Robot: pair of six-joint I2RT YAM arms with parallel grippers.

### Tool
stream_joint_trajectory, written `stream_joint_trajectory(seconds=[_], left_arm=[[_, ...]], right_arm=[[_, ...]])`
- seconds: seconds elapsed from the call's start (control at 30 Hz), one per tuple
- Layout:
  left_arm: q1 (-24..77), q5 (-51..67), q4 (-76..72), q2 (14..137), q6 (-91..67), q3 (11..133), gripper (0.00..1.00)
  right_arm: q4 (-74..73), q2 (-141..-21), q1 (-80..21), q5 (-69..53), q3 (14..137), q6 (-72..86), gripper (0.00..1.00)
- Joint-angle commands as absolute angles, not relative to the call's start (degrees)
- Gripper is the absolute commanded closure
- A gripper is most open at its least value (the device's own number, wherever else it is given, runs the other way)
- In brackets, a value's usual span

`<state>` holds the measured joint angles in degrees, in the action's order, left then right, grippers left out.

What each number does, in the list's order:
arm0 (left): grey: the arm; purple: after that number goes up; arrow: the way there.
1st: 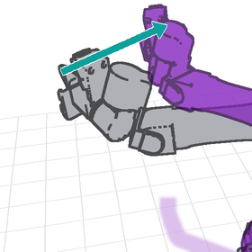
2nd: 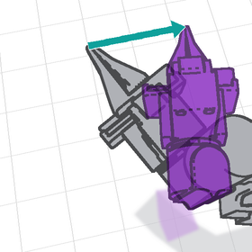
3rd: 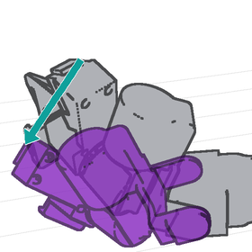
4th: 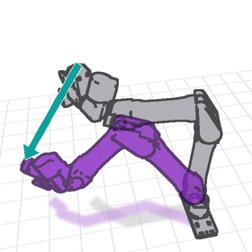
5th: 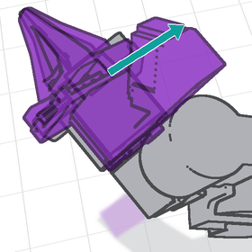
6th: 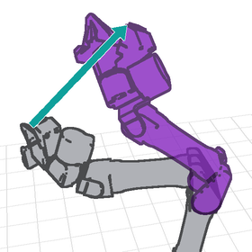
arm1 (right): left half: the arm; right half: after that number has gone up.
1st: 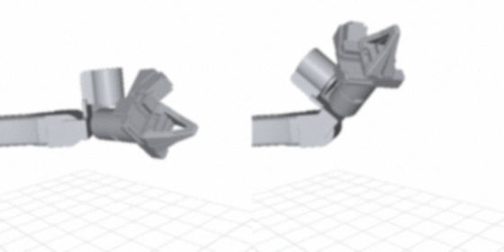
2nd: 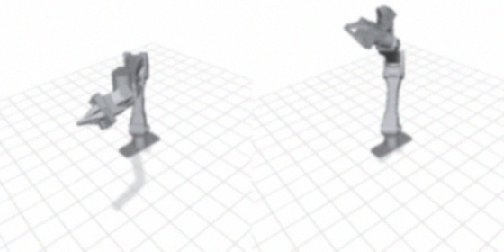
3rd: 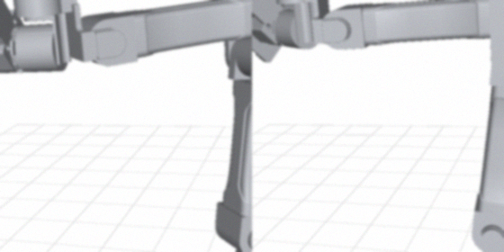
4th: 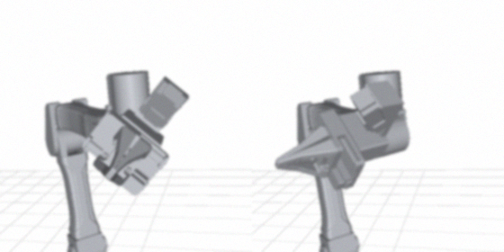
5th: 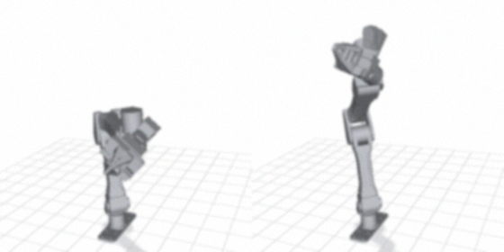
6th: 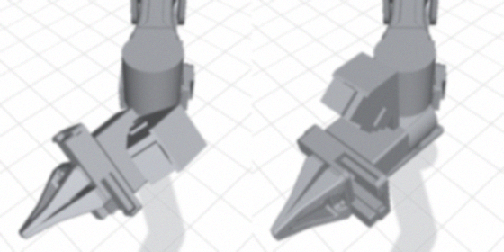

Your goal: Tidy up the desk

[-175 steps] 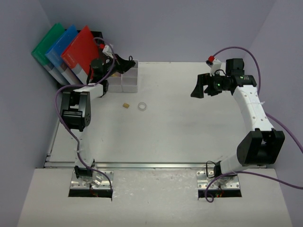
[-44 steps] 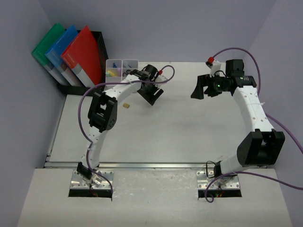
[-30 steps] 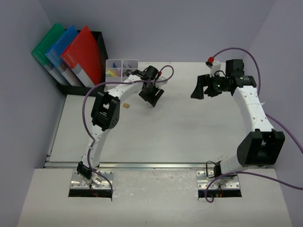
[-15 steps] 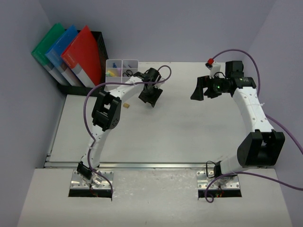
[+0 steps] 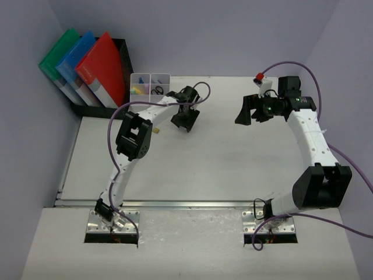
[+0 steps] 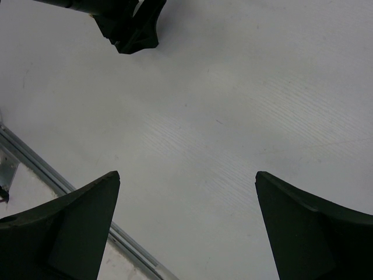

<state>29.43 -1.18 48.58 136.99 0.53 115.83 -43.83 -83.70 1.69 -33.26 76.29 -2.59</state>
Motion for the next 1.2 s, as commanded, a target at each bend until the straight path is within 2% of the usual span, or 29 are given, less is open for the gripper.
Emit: stream_joint_trajectory(seconds=[0.0, 0.2, 0.4, 0.5, 0.57, 0.77, 0.9, 1.03, 1.17], left_arm=[[30.0, -1.4, 45.6, 136.2, -2.8, 118.3, 0.47], [29.9, -2.2, 45.2, 136.1, -2.5, 118.1, 0.59], [29.6, -2.6, 44.5, 133.8, 0.5, 116.1, 0.79], [29.2, -0.3, 42.8, 129.5, 6.4, 112.4, 0.96], [28.8, 2.2, 42.3, 126.6, 11.3, 109.8, 1.0], [27.3, 9.9, 53.4, 119.3, 37.7, 110.2, 1.0], [21.3, 14.2, 64.0, 116.9, 52.1, 114.2, 1.0], [16.6, 10.7, 73.0, 121.3, 63.8, 121.1, 1.0], [14.1, 7.2, 68.3, 121.6, 69.0, 120.6, 0.99]], right_arm=[[-42.7, -82.1, 1.9, -34.1, 76.8, -3.0, 0.01], [-42.7, -82.2, 1.9, -34.1, 77.0, -3.0, 0.01], [-42.9, -82.1, 1.9, -34.0, 76.9, -3.3, 0.01], [-43.2, -81.9, 1.8, -33.9, 76.9, -3.5, 0.01], [-43.1, -81.8, 1.8, -33.9, 76.7, -3.6, 0.01], [-42.7, -82.2, 1.8, -34.3, 76.4, -3.7, 0.01], [-42.9, -83.6, 1.8, -35.1, 77.7, -3.3, 0.01], [-43.0, -85.1, 1.8, -35.9, 79.2, -2.9, 0.01], [-42.5, -86.0, 1.8, -36.4, 79.6, -2.3, 0.01]])
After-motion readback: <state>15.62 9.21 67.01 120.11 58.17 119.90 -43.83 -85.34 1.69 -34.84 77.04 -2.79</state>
